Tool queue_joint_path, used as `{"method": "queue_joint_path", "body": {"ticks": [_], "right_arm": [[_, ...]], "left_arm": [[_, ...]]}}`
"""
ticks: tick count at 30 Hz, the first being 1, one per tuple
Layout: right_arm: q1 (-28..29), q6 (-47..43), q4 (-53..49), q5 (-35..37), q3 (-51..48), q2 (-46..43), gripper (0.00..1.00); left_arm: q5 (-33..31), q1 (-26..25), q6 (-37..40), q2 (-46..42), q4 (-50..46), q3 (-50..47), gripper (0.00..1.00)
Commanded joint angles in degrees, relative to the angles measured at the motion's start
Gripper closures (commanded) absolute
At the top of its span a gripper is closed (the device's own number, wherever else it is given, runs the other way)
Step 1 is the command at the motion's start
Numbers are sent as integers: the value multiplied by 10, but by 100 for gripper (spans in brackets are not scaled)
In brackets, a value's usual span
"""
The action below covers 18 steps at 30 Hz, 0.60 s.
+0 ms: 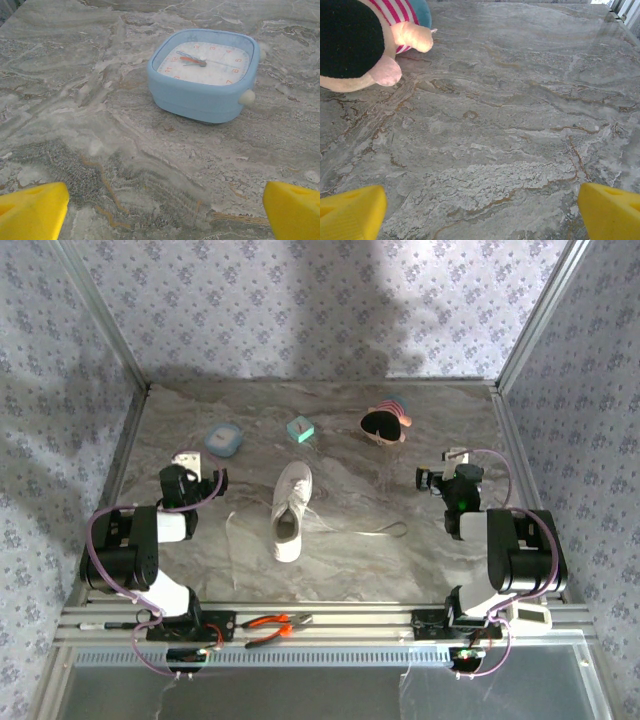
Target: Tie the shoes
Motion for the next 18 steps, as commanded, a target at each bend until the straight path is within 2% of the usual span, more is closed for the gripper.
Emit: {"method": "queue_joint_path", "body": {"ticks": [1, 9, 12, 15, 18], "right_arm": [[-2, 5, 13, 4, -2, 2, 0], [-3, 5, 16, 1, -5, 1, 0], [-1, -4, -18, -15, 11, -12, 0], [3, -5, -123, -14, 51, -50, 0], [6, 11, -238, 10, 99, -83, 3]], "left_arm": [[4, -2, -4, -3, 27, 3, 1], [5, -2, -4, -3, 27, 3, 0], [5, -1, -4, -3, 27, 3, 1], [-1, -1, -6, -9, 11, 10, 1], [-7, -1, -11, -37, -70, 43, 1]]}}
